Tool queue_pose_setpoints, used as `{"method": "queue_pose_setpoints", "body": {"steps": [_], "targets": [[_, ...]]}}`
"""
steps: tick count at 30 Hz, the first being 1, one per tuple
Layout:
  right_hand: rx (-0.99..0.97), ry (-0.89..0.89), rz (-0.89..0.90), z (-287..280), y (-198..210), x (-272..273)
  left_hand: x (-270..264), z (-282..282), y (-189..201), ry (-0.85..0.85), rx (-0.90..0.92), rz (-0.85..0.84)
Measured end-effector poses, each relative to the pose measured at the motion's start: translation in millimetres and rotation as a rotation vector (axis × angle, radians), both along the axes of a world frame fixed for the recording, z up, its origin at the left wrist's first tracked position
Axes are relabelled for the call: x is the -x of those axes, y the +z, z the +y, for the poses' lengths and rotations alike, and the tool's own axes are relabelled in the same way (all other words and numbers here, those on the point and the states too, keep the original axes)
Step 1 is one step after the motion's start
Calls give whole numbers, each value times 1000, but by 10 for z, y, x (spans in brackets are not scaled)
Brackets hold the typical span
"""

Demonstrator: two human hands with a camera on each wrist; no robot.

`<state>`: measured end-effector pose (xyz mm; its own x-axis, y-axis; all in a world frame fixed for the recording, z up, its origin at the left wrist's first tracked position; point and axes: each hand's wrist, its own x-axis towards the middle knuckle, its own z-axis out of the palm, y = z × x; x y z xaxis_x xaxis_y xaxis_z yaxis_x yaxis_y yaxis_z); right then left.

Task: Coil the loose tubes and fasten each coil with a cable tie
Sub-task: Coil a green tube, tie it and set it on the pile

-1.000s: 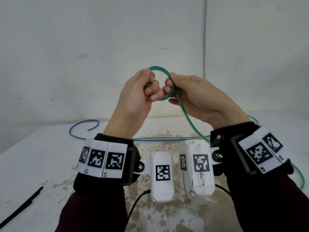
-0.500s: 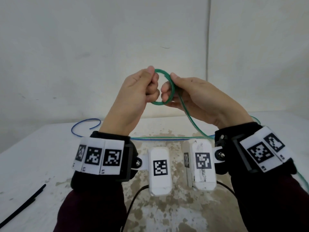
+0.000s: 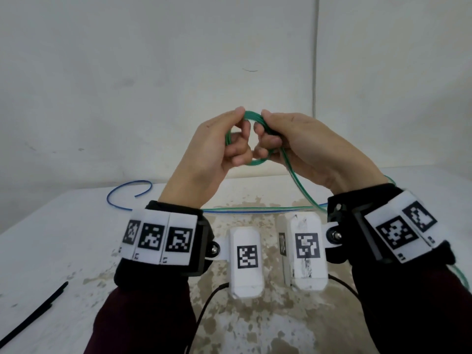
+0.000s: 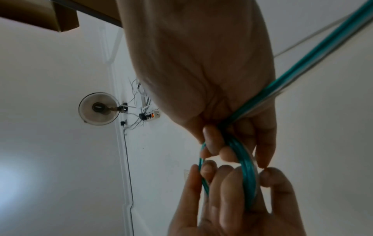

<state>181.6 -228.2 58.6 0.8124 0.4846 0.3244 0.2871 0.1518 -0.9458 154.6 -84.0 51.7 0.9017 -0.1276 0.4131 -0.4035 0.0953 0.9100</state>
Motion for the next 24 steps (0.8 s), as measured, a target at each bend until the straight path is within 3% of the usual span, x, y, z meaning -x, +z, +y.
{"method": "queue_pose_setpoints", "body": {"steps": [2, 4, 7, 12, 18, 21, 24], "targets": [[65, -5, -41, 6, -29, -10, 21, 27, 7, -49, -63, 66], [76, -2, -62, 32, -37, -7, 25, 46, 7, -38, -98, 11], [15, 42, -47, 5, -4, 11, 16, 53, 19, -6, 14, -67], [83, 42, -66, -109, 2, 21, 42, -33, 24, -92, -7, 73], [25, -6, -5, -35, 11, 17, 46, -52, 25, 45, 27, -47], [40, -4, -8, -59, 28, 24, 53, -94, 46, -39, 30, 32], [109, -9, -50, -65, 22, 27, 58, -47, 53, -106, -79, 83]]}}
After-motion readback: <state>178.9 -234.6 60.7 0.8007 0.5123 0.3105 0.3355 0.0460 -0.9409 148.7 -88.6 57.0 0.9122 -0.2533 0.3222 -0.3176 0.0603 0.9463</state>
